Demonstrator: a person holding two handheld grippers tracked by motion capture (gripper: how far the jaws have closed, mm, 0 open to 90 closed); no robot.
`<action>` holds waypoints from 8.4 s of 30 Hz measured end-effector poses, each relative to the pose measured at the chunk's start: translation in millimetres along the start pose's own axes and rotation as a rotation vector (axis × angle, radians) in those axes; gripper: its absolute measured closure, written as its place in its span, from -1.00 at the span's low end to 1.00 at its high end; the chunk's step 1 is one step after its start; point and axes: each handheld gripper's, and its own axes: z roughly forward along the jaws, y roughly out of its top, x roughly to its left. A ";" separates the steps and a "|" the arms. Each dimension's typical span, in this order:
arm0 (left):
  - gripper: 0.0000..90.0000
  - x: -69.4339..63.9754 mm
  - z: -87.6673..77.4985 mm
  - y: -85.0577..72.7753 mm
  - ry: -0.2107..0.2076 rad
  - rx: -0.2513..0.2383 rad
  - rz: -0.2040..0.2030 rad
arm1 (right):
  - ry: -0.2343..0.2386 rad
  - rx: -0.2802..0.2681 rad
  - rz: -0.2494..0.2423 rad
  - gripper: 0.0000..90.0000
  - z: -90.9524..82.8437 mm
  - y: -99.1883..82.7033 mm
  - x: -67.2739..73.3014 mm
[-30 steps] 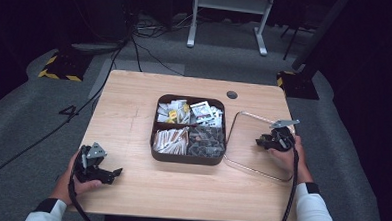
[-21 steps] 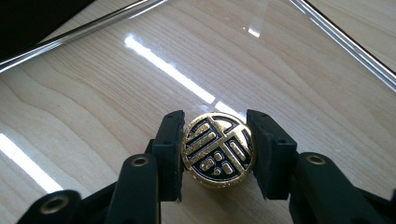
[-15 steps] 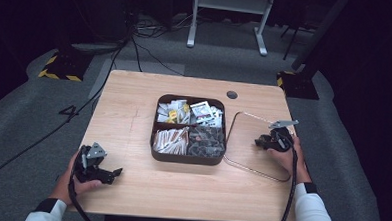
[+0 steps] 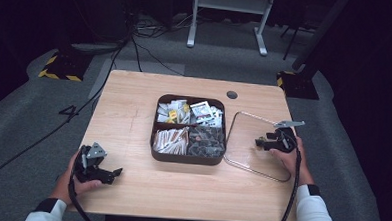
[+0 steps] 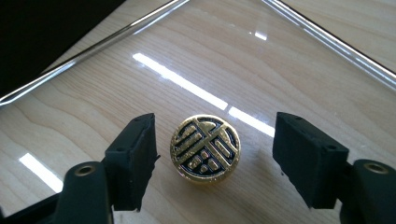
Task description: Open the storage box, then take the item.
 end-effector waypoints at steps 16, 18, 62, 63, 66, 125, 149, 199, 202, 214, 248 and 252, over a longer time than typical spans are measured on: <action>-1.00 0.7 0.1 0.3 -0.003 0.001 0.004 | 0.016 -0.048 -0.064 -0.40 -8.5 15.7 22.1; -1.00 0.7 0.2 0.2 -0.004 0.001 0.003 | 0.016 -0.052 -0.071 -0.40 -9.2 17.2 23.7; -0.99 0.0 -0.8 -0.5 0.002 0.004 -0.001 | 0.119 -0.029 -0.235 -0.33 82.0 155.8 135.9; -0.99 0.0 -0.8 -0.5 0.003 0.003 -0.001 | 0.114 -0.022 -0.234 -0.33 85.3 157.0 136.4; -0.99 0.0 -0.8 -0.5 0.003 0.004 -0.001 | 0.095 0.002 -0.224 -0.34 94.7 159.4 135.7; -0.99 -0.1 -0.9 -0.6 0.003 0.003 0.000 | 0.029 0.099 -0.083 -0.61 134.2 175.9 134.3; -0.99 -0.3 -1.1 -0.8 0.004 0.003 -0.002 | -0.010 0.124 -0.415 -0.47 131.2 165.9 157.9; -0.99 -0.4 -1.0 -0.8 0.005 0.003 -0.003 | -0.080 -0.178 -0.454 0.96 61.4 160.8 148.5; -0.99 -0.4 -1.0 -0.8 0.005 0.003 -0.004 | -0.058 -0.204 -0.433 0.96 50.7 157.4 146.3; -0.99 -0.6 -1.1 -0.8 0.006 0.003 -0.005 | 0.034 -0.283 -0.418 0.96 16.2 135.3 150.9; -0.99 -0.8 -1.1 -0.9 0.008 0.003 -0.007 | 0.197 -0.345 -0.448 0.96 -38.6 84.5 176.0; -0.99 -0.8 -1.1 -0.9 0.008 0.003 -0.007 | 0.220 -0.350 -0.458 0.96 -42.5 81.5 181.6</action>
